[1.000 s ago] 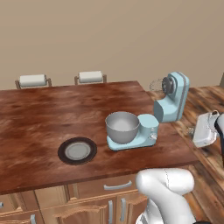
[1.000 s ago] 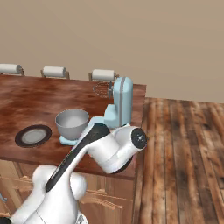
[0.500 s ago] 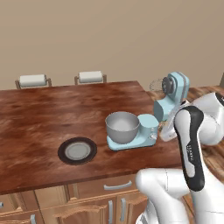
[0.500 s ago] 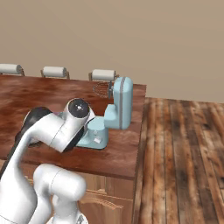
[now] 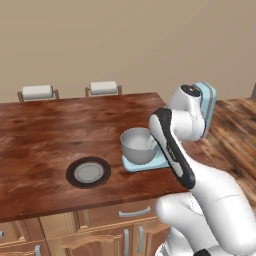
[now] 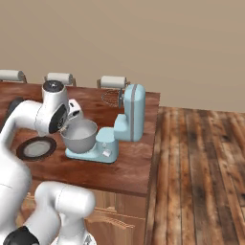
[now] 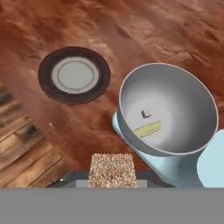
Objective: Add butter and sugar cubes to the stand mixer bowl and then turn on the stand mixer to begin making frosting.
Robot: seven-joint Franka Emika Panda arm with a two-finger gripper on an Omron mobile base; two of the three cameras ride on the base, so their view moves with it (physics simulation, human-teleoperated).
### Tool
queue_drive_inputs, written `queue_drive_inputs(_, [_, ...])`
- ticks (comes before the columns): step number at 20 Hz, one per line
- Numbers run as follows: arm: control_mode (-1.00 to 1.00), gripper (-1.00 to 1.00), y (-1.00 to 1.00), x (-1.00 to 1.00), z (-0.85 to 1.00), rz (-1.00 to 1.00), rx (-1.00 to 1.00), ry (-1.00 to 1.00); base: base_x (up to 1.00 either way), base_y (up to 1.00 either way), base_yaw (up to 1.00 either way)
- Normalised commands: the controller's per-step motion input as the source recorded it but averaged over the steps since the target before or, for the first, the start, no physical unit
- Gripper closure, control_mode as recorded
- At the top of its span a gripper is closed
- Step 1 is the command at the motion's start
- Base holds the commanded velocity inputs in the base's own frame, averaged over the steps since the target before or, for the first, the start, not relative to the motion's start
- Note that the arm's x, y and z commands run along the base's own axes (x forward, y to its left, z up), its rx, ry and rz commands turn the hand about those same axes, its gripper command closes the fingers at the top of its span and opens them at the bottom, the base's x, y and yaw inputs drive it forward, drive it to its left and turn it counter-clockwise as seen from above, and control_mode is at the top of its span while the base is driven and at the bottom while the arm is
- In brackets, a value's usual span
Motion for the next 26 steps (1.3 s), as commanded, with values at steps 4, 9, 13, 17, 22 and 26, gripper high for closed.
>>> queue_drive_inputs(4, [-1.00, 1.00, 0.33, 0.96, -0.08, -0.10, -0.14, 0.32, 0.00, 0.00, 0.00])
queue_drive_inputs(9, [-1.00, 1.00, 0.05, 0.96, -0.41, -0.12, -0.12, 0.27, 0.00, 0.00, 0.00])
queue_drive_inputs(13, [-1.00, 1.00, 0.00, 0.86, -0.74, -0.10, -0.10, 0.19, 0.00, 0.00, 0.00])
queue_drive_inputs(17, [-1.00, 1.00, 0.00, 0.41, -0.93, -0.06, -0.04, 0.09, 0.00, 0.00, 0.00])
queue_drive_inputs(22, [-1.00, 1.00, 0.00, 0.15, -0.75, -0.01, 0.00, 0.02, 0.00, 0.00, 0.00])
queue_drive_inputs(26, [-1.00, 1.00, 0.00, 0.06, -0.47, 0.00, 0.00, 0.00, 0.00, 0.00, 0.00])
